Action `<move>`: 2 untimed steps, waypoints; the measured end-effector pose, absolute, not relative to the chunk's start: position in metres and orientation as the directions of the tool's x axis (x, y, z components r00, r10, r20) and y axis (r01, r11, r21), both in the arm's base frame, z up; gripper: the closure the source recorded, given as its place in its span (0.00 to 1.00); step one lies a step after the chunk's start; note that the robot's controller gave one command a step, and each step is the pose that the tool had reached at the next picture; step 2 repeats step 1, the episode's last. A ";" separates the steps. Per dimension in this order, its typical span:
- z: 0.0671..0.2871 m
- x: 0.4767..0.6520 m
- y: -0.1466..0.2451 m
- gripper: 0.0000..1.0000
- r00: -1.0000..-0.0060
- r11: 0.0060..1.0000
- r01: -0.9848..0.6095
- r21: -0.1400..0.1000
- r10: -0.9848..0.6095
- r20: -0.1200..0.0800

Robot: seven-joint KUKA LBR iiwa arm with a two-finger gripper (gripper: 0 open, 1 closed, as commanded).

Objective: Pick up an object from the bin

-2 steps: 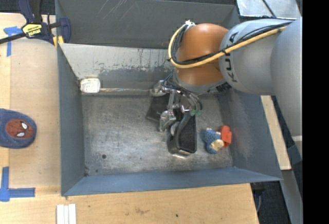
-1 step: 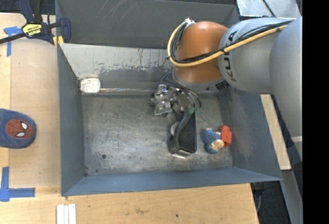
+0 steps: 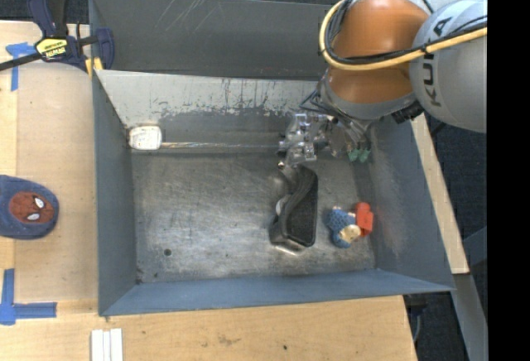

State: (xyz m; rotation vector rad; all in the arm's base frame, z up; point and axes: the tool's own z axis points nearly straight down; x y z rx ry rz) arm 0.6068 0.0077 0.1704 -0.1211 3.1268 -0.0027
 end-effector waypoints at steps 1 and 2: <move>0.233 0.603 0.014 1.00 -0.999 0.999 -0.033 0.000 -0.033 -0.011; 0.233 0.603 0.014 1.00 -0.999 0.999 -0.033 0.000 -0.033 -0.011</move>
Offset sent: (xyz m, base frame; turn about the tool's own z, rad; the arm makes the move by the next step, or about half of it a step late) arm -0.0059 0.0065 0.0574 0.0437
